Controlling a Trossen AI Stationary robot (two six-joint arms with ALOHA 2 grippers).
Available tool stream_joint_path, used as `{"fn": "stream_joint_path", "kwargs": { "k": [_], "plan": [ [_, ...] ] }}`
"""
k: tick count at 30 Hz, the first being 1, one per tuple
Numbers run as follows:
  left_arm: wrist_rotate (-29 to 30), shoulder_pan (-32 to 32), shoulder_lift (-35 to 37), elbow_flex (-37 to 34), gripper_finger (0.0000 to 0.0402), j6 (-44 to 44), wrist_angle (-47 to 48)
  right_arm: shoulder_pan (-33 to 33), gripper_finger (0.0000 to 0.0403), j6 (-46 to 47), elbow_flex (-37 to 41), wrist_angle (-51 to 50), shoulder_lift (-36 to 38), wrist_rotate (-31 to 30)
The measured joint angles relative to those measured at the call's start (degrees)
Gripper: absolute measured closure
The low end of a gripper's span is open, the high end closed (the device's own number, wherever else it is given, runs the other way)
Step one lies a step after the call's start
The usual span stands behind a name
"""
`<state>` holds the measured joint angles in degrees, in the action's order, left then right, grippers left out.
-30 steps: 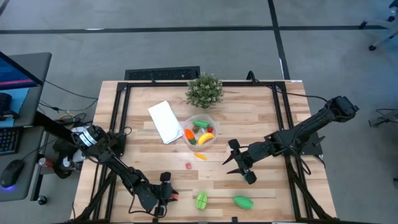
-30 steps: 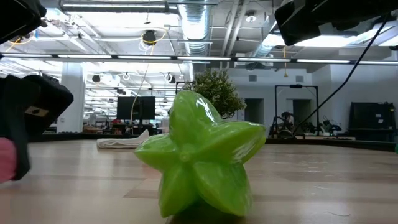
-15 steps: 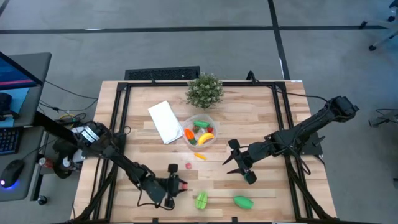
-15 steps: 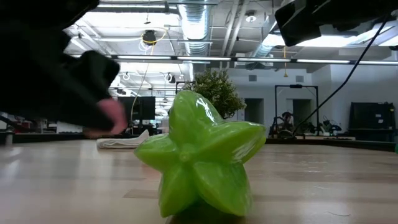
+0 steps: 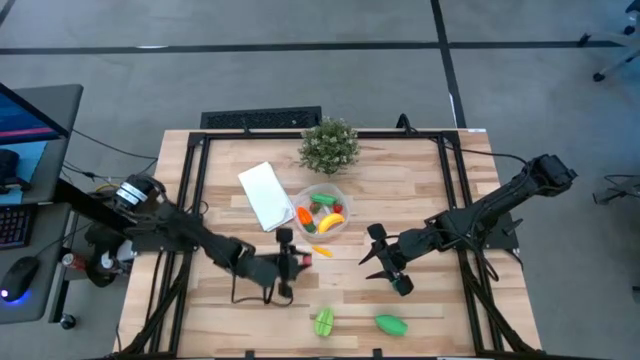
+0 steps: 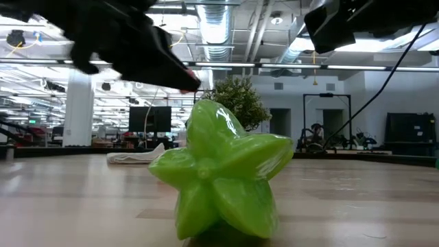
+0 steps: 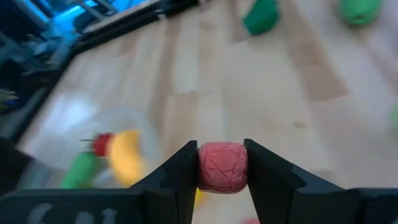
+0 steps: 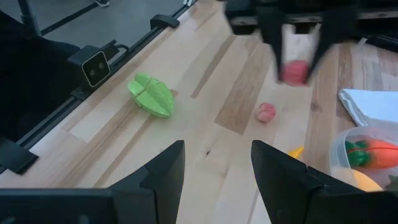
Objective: Pick and placing Produce into tupperware
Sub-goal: Put the bottom pink peach into the transparent bin
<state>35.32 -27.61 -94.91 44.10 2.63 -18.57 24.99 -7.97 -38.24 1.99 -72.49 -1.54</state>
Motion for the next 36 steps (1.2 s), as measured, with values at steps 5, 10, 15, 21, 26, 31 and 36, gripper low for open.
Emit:
{"fn": "stream_joint_path", "kwargs": {
  "k": [5,10,15,21,26,31,36],
  "plan": [
    [-5.18,7.52,1.62,-0.02,0.0287,6.48,-0.37,0.00,0.0226,0.03,0.06,-0.41,0.00,0.00],
    [-13.96,16.46,2.14,-0.02,0.0287,8.75,-0.33,0.00,0.0226,0.37,1.19,-0.17,0.00,0.00],
    [-23.37,24.86,2.14,-0.02,0.0287,8.57,-0.36,0.00,0.0226,1.53,2.51,0.16,0.00,-0.02],
    [-27.51,33.14,2.14,-0.02,0.0287,5.93,0.36,0.00,0.0226,1.95,2.71,0.16,0.00,0.00],
    [-32.62,37.81,2.14,-0.02,0.0287,1.13,1.57,0.00,0.0226,1.97,2.71,0.16,0.00,0.00],
    [-35.96,38.77,2.15,-0.02,0.0287,-0.13,1.72,-0.02,0.0226,1.93,2.71,0.16,0.00,0.00],
    [-36.71,38.68,2.14,-0.02,0.0287,-0.18,2.65,-0.02,0.0226,1.67,2.71,0.16,0.00,-0.02]
  ]
}}
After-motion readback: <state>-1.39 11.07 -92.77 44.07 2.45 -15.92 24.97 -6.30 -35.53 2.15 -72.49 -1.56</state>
